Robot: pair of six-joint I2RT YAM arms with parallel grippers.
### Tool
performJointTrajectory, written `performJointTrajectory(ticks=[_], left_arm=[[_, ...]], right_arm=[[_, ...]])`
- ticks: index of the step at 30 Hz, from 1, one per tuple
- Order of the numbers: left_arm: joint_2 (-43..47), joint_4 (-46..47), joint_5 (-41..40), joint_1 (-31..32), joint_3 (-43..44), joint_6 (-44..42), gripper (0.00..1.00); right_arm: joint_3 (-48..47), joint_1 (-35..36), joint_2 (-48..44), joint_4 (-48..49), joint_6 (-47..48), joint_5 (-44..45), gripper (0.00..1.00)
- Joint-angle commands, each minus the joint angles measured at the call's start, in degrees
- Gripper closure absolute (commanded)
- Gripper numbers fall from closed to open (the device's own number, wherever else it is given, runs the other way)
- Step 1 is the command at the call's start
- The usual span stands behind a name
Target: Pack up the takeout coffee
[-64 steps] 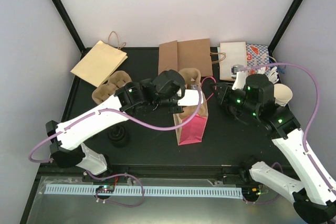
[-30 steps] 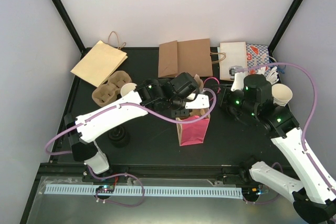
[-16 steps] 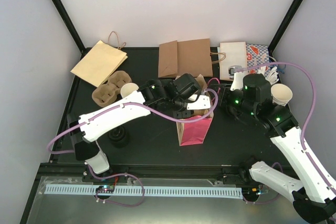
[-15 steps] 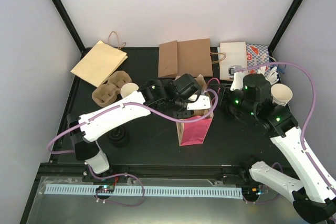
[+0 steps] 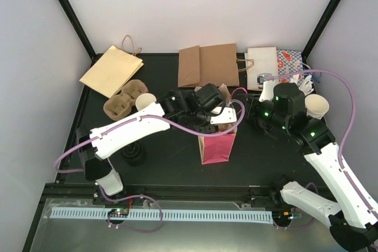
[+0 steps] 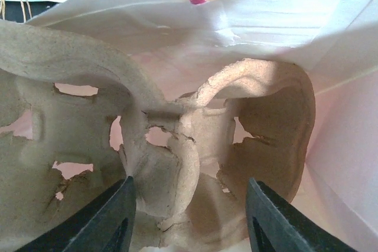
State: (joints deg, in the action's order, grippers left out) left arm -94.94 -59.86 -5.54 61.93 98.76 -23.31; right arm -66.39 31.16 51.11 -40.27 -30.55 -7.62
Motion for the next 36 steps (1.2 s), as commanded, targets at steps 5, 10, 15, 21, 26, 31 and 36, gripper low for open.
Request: performJointTrajectory(ticks=[5,10,15,21,26,31,36], left_arm=[[1.46,1.36,3.46,-1.37,-0.28,0.34,0.45],[1.12,1.88,3.37,-1.70,0.75,-0.71,0.50],[-0.96,-2.03,-0.30,-2.33,5.04,-0.24,0.58],[-4.14,-9.51,-1.01,-2.43,9.98,3.93,0.69],[-3.96,-11.46,0.45,-2.19,10.92,6.03,0.75],[-3.29,-10.47,-0.14,-1.99,9.61,3.63,0.68],[-0.09,-2.71,-0.42,-2.16,4.50,-1.98,0.45]], right_arm=[[0.23,0.31,0.12,1.63,0.41,-0.25,0.91],[0.21,0.33,0.38,1.86,0.48,-0.53,0.91],[0.06,0.31,0.74,1.67,0.45,-0.91,0.91],[0.21,0.31,0.31,1.51,0.14,-0.20,0.91],[0.25,0.31,0.39,1.16,0.16,0.14,0.91],[0.38,0.35,0.47,1.40,0.14,-0.52,0.91],[0.43,0.31,0.27,1.42,0.02,-0.63,0.91]])
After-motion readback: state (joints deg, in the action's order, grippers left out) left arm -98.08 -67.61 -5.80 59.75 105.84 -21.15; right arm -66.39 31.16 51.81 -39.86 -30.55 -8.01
